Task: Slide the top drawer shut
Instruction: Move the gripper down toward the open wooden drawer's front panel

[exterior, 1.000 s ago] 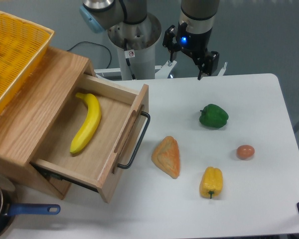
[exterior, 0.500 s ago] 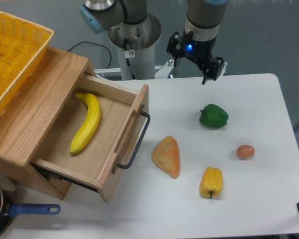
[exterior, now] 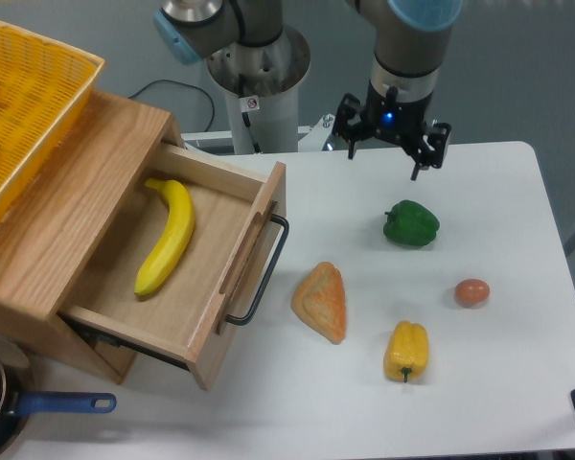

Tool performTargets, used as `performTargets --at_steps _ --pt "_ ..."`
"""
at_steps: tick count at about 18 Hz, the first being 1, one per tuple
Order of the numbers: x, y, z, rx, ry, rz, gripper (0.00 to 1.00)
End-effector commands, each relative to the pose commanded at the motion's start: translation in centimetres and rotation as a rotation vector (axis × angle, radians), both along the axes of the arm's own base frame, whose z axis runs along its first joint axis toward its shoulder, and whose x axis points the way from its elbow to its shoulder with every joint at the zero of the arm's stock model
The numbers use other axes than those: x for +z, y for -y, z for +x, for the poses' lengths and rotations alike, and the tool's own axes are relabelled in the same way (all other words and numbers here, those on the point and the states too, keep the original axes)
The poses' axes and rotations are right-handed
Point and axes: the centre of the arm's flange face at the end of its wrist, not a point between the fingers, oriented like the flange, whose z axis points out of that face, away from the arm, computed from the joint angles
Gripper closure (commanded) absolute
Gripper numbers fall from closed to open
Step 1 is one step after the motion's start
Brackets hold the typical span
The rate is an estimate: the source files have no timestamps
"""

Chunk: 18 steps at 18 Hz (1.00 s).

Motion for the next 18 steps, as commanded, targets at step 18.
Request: performTargets --at_steps 18 --pt "-2.4 -7.4 2.2 0.096 0.016 0.003 0.0"
